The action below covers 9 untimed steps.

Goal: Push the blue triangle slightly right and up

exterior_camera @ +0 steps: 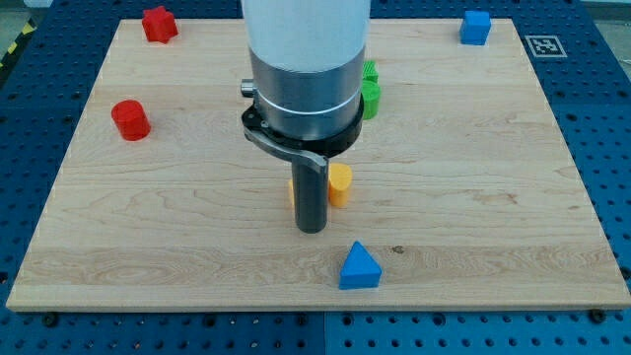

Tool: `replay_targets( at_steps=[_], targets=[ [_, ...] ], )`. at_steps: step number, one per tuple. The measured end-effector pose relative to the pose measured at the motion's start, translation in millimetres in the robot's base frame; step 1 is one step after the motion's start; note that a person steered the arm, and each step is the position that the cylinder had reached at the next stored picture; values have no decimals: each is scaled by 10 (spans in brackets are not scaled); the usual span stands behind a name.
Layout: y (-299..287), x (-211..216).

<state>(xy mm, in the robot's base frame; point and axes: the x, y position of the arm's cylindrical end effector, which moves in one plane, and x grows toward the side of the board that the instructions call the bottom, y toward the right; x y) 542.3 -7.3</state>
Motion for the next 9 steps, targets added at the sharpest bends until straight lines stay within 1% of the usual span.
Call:
replay_targets(
  at_steps=[1, 3, 4, 5, 6, 7, 8, 9],
  targets=[
    [126, -38],
    [170, -241],
    [191, 72],
    [224, 106],
    [153, -12],
    [-271, 7],
    [-375, 196],
    [-358, 537]
  ],
)
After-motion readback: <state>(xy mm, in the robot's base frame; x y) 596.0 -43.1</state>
